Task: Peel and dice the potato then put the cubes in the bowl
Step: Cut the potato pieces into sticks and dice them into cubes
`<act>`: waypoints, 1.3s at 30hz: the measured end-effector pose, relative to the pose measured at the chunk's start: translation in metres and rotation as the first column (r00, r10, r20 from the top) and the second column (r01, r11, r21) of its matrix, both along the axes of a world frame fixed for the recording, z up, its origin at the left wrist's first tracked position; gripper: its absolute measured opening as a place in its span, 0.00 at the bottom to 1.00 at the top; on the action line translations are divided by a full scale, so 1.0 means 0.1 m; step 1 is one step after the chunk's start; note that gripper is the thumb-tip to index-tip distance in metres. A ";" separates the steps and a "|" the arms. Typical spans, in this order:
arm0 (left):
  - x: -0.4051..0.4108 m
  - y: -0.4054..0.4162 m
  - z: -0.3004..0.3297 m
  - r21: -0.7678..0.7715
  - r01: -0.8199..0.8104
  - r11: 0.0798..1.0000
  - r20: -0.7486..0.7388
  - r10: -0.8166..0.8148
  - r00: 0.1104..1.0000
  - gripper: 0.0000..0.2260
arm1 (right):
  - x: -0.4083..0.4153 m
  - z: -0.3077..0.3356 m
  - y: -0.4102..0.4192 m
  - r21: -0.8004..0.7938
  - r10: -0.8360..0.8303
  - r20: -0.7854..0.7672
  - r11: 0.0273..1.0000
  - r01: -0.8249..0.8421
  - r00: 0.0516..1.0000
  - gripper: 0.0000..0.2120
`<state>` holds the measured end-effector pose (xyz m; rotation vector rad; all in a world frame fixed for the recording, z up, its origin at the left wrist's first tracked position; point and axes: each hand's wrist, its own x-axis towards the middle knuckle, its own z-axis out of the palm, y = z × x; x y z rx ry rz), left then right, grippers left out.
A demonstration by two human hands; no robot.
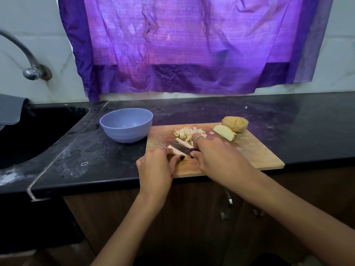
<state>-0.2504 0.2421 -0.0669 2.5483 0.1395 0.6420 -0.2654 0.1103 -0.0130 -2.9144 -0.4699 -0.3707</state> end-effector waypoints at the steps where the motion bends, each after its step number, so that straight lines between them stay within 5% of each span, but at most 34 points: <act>1: 0.00 0.00 0.00 -0.002 0.002 1.000 0.000 -0.002 1.000 0.15 | -0.01 0.01 0.01 -0.009 0.000 -0.004 1.000 0.000 1.000 0.12; 23: -0.01 0.02 0.03 0.095 0.010 0.995 -0.037 -0.006 0.999 0.14 | 0.29 0.14 0.16 -0.300 -0.038 -0.298 0.952 -0.056 0.954 0.15; 32: -0.02 0.03 0.07 0.101 0.042 0.994 -0.046 -0.038 0.998 0.13 | 0.32 0.28 0.16 -0.297 -0.012 -0.367 0.949 -0.105 0.930 0.11; 35: -0.03 0.03 0.07 0.146 0.034 0.989 -0.049 -0.027 0.998 0.13 | 0.39 0.25 0.22 -0.322 0.000 -0.363 0.938 -0.125 0.932 0.17; 39: -0.03 0.00 0.11 0.280 0.012 0.960 -0.094 0.015 0.995 0.12 | 0.39 0.17 0.25 -0.329 -0.007 -0.344 0.938 -0.114 0.939 0.14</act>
